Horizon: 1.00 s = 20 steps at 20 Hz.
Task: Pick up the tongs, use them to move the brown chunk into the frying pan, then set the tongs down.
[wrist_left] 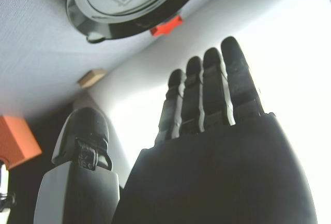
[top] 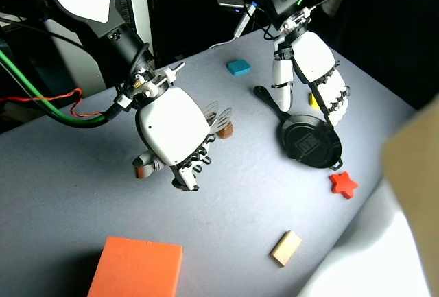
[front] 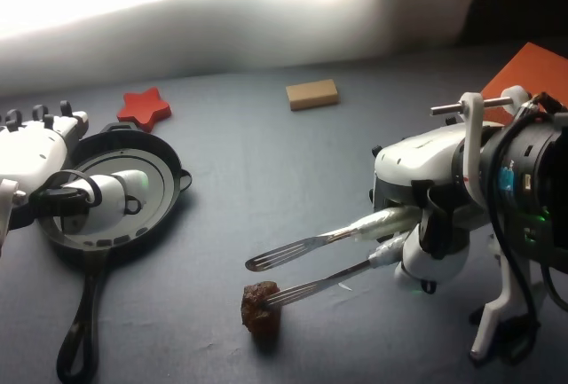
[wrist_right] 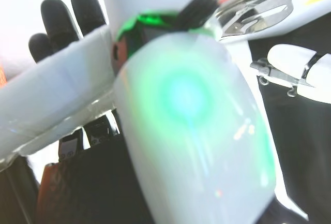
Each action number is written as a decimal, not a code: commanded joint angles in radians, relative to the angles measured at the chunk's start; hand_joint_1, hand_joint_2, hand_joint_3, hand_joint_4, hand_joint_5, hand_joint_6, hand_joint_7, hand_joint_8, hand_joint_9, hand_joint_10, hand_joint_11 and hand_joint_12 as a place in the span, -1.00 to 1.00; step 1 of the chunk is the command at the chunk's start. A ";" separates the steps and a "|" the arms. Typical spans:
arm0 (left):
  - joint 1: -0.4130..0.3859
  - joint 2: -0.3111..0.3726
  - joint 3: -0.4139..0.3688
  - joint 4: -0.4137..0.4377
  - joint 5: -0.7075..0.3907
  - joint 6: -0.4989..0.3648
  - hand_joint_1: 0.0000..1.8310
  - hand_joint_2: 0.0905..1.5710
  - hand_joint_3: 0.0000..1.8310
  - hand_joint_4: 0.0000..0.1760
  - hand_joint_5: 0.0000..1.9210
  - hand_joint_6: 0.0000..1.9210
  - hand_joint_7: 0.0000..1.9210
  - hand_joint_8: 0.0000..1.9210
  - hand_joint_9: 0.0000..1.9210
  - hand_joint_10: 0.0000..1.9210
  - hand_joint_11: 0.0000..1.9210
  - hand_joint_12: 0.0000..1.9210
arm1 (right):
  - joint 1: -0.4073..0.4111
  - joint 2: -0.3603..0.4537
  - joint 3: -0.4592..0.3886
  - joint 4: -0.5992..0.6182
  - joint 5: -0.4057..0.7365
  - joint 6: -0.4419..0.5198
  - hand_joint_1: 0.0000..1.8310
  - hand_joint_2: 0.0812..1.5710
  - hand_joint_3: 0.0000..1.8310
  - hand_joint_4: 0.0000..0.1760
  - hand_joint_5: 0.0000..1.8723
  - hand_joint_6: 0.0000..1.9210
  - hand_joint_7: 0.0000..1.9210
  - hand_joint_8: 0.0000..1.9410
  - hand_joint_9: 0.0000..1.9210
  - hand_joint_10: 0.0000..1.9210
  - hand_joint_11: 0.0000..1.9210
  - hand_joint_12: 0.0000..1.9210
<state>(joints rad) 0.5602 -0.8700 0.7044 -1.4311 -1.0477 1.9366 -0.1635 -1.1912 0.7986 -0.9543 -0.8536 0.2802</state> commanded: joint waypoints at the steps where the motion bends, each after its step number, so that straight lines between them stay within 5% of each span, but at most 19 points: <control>1: -0.004 0.004 0.008 0.064 -0.066 -0.003 -0.91 0.62 -1.00 -0.79 -0.95 -1.00 -0.92 -1.00 -0.92 -1.00 -1.00 -0.69 | 0.006 0.003 -0.002 -0.059 0.013 0.011 0.24 0.35 -1.00 -1.00 -0.10 -1.00 -0.03 -1.00 -0.08 -1.00 -0.70 0.37; 6: -0.003 0.004 0.019 0.054 -0.057 -0.003 -0.92 0.62 -1.00 -0.79 -0.92 -1.00 -0.90 -1.00 -0.91 -1.00 -1.00 -0.67 | 0.006 -0.007 -0.007 -0.056 -0.035 0.098 0.23 0.35 -1.00 -1.00 -0.12 -0.99 -0.05 -0.99 -0.10 -0.99 -0.73 0.39; 17: 0.006 0.004 0.032 0.042 -0.036 -0.006 -0.92 0.62 -1.00 -0.87 -0.93 -0.99 -0.90 -1.00 -0.93 -1.00 -1.00 -0.70 | -0.021 -0.017 -0.022 -0.032 -0.057 0.117 0.22 0.34 -1.00 -1.00 -0.16 -1.00 -0.10 -1.00 -0.14 -1.00 -0.78 0.38; 20: 0.012 0.004 0.032 0.047 -0.036 -0.007 -0.92 0.61 -1.00 -0.75 -0.93 -1.00 -0.90 -1.00 -0.91 -1.00 -1.00 -0.68 | -0.024 -0.024 -0.009 -0.032 -0.058 0.117 0.22 0.35 -1.00 -1.00 -0.17 -1.00 -0.11 -1.00 -0.15 -1.00 -0.78 0.38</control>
<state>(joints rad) 0.5709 -0.8700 0.7334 -1.4528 -1.0183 1.9335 -0.1928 -1.2213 0.7902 -0.9298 -0.9222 0.3916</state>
